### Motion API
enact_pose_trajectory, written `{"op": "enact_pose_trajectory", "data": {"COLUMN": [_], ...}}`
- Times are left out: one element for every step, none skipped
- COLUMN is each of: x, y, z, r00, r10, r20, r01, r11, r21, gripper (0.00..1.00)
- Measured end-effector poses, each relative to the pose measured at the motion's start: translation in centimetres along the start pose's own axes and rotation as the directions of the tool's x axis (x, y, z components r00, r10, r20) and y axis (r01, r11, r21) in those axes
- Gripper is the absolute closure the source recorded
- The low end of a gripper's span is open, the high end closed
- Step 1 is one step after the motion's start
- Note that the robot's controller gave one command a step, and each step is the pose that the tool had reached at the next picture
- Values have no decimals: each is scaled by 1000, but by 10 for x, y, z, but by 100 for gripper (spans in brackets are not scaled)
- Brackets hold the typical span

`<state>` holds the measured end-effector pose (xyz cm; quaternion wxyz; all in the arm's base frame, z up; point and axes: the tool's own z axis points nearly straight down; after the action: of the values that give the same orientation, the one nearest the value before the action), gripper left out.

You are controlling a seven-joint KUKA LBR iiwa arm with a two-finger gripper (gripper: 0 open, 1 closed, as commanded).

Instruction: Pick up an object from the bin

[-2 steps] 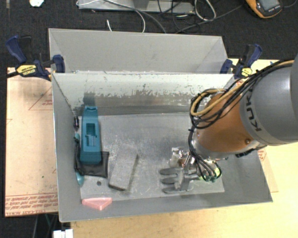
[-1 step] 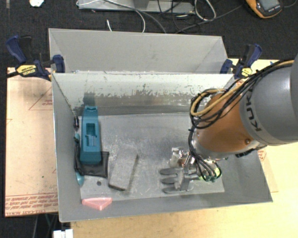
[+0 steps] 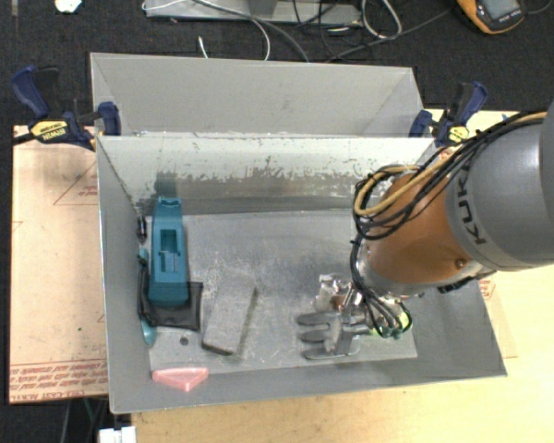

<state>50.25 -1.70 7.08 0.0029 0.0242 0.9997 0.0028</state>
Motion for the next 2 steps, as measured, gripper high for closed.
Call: {"op": "enact_pose_trajectory", "data": {"x": [0,0], "y": [0,0], "z": [0,0], "r00": [1000,1000], "r10": [0,0], "r20": [0,0], "r01": [0,0], "r11": [1000,1000], "r21": [0,0], "gripper": [100,100]}}
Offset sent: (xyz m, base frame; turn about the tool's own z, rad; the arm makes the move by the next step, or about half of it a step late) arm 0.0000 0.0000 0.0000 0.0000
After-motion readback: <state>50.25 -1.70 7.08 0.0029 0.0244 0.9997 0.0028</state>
